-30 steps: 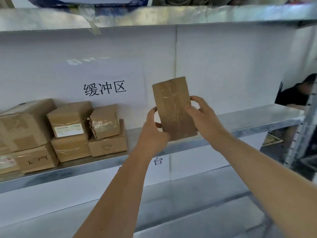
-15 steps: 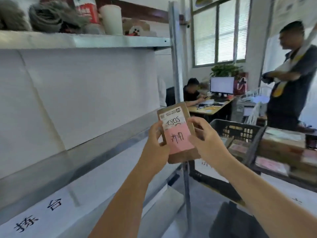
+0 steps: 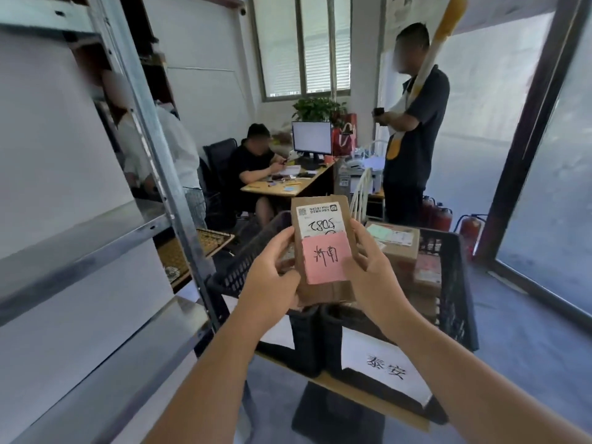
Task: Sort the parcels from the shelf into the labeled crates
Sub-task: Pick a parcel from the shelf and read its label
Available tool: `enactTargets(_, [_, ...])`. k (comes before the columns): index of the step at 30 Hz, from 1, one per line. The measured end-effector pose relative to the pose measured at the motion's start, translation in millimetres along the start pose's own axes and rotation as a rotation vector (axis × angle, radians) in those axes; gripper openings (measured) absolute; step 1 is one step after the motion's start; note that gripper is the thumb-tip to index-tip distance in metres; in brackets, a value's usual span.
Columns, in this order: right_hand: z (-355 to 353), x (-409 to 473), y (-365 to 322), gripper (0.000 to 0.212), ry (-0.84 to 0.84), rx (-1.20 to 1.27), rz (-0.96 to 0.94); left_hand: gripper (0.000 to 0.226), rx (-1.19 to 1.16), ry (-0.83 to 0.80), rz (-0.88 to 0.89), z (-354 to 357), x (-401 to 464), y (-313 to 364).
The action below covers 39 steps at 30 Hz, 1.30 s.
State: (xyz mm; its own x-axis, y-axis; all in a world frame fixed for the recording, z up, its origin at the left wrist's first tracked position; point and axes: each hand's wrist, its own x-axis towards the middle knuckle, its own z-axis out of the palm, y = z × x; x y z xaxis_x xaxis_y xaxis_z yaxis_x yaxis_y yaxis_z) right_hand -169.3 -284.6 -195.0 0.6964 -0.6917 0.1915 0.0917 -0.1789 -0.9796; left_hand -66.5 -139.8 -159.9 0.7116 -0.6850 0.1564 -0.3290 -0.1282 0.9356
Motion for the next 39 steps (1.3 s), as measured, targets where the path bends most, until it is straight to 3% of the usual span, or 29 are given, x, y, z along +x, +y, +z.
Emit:
enactTargets(3, [-6,23,5,0.065,-0.006,-0.048,-0.003,0.069,-0.007,-0.039,-0.063,12,25,-6])
enactTargets(5, [-2,37,6,0.094,0.011,-0.234,0.005,0.066,-0.024,-0.044,-0.078,12,42,-11])
enactTargets(7, [6,51,10,0.107,0.023,-0.45,0.02,0.066,-0.032,-0.062,-0.076,7,58,-17])
enactTargets(13, [51,111,32,0.097,0.032,-0.654,-0.048,0.077,-0.1,-0.106,-0.057,-35,121,-61])
enactTargets(17, [90,157,72,0.098,-0.022,-0.712,-0.021,0.064,-0.042,-0.05,-0.005,-83,191,-113])
enactTargets(22, [136,189,138,0.099,-0.315,-0.835,0.091,0.046,0.086,0.008,0.02,-130,278,-174])
enactTargets(29, [183,221,202,0.098,-0.73,-0.861,0.247,0.041,0.291,-0.185,-0.067,-126,366,-238])
enactTargets(34, [203,247,239,0.097,-0.977,-0.824,0.283,0.056,0.428,-0.386,-0.281,-114,392,-287])
enactTargets(39, [218,255,270,0.101,-1.044,-0.864,0.193,0.065,0.393,-0.383,-0.369,-103,392,-308])
